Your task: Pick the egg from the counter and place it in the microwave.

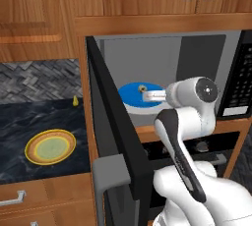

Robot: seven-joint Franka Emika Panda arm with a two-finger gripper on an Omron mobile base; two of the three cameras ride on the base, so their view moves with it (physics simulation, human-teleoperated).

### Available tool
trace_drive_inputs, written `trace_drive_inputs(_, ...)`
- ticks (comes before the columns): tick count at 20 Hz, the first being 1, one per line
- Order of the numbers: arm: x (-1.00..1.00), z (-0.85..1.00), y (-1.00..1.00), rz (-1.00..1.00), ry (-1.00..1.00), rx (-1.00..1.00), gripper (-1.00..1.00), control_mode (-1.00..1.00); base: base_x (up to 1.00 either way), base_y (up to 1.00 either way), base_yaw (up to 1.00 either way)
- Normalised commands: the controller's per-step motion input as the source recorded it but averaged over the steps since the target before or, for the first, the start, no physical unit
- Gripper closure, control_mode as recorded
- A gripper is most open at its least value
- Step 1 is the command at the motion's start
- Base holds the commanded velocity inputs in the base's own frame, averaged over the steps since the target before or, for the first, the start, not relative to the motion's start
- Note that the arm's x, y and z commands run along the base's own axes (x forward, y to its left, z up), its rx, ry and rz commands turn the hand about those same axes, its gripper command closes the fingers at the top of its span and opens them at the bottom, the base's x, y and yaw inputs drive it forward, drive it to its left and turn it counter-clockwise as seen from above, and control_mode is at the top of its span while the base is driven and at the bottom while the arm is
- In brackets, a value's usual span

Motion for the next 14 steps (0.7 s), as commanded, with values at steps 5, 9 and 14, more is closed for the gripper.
trace_drive_inputs(5, -1.0, 0.62, -0.23, 0.0, 0.14, 0.02, -1.0, -1.0, 0.0, 0.0, 0.0)
trace_drive_inputs(9, -1.0, 0.31, -0.39, 0.0, 0.16, 0.0, -1.0, -1.0, 0.0, 0.0, 0.0)
trace_drive_inputs(14, -1.0, 0.11, -0.05, 0.0, 0.15, 0.0, -1.0, -1.0, 0.0, 0.0, 0.0)
